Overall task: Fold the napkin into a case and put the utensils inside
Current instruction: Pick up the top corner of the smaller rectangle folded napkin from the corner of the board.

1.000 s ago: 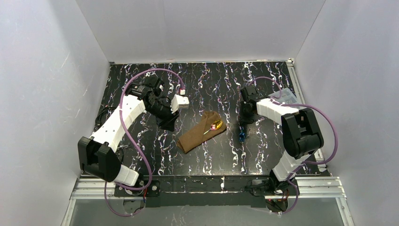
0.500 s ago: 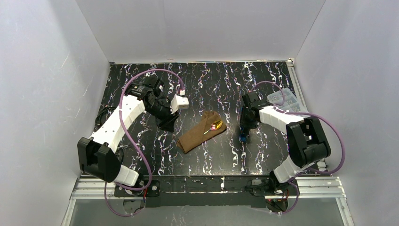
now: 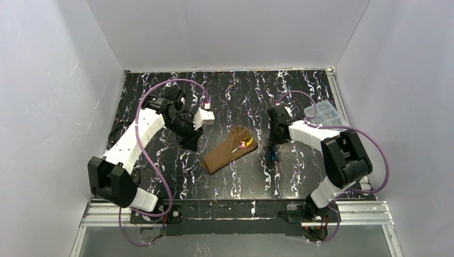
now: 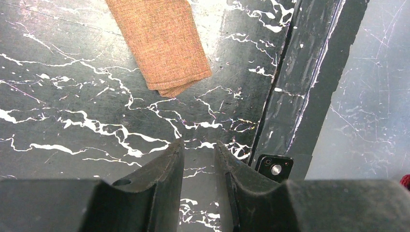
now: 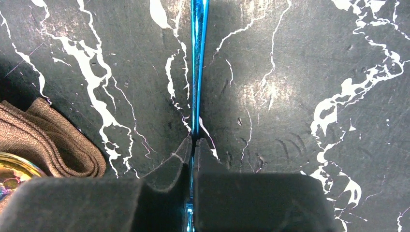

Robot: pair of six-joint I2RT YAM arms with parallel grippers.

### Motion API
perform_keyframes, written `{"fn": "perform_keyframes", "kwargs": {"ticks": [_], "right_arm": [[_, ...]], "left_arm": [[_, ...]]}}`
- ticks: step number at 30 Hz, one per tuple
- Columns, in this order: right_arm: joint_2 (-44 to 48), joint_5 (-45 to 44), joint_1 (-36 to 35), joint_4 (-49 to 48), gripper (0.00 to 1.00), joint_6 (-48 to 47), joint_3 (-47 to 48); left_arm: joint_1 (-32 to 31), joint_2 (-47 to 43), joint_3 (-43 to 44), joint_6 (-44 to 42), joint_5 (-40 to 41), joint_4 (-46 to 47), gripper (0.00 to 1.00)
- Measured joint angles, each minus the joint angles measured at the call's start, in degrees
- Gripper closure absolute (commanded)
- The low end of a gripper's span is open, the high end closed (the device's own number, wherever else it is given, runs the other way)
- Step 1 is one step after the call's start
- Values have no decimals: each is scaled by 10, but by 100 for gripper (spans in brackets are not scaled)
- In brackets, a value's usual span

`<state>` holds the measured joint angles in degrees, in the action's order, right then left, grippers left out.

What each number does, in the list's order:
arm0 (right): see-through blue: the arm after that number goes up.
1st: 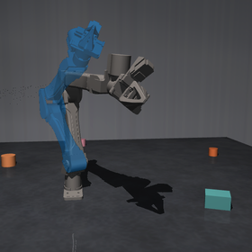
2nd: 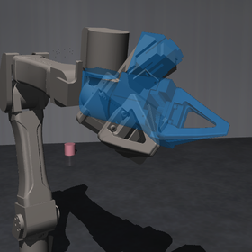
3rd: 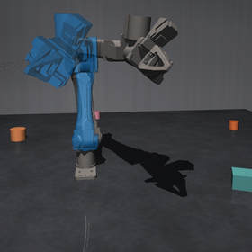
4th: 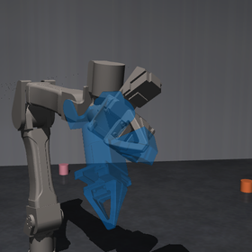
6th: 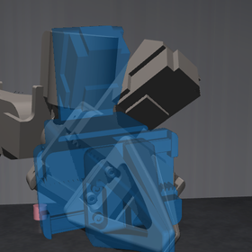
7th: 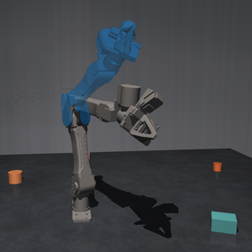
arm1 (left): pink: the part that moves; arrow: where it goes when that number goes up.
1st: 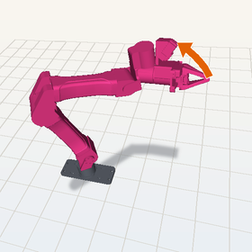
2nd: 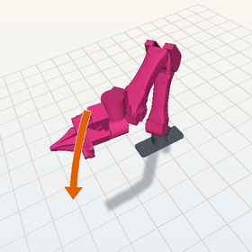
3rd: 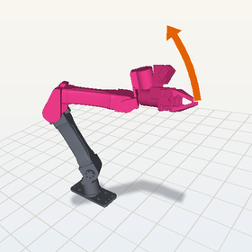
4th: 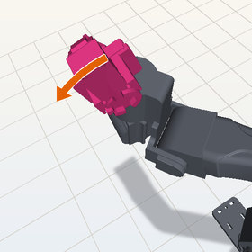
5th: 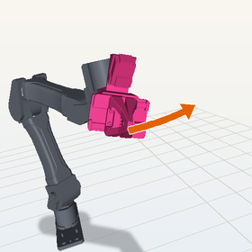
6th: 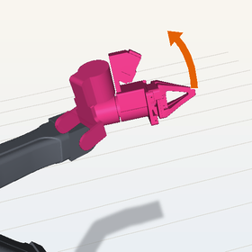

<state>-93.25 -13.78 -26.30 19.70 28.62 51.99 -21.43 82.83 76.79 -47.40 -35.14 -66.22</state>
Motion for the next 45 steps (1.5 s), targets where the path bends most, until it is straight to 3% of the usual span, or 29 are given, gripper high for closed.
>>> {"fn": "perform_keyframes", "kwargs": {"ticks": [9,19,24,34,39,45], "right_arm": [[15,-18,-13,38,99,-15,0],[130,96,-18,140,99,-102,134],[140,178,-53,172,99,-113,190],[79,289,-192,206,99,-108,308],[68,323,-217,208,99,-106,323],[49,347,-234,208,99,-99,328]], "left_arm": [[0,0,0,-12,-3,-6,71],[0,-12,1,-88,-13,18,71],[0,-113,-72,-168,5,135,69],[-13,-313,-260,-366,17,405,63],[-25,-376,-331,-475,18,450,62],[-30,-406,-363,-545,21,499,60]]}}
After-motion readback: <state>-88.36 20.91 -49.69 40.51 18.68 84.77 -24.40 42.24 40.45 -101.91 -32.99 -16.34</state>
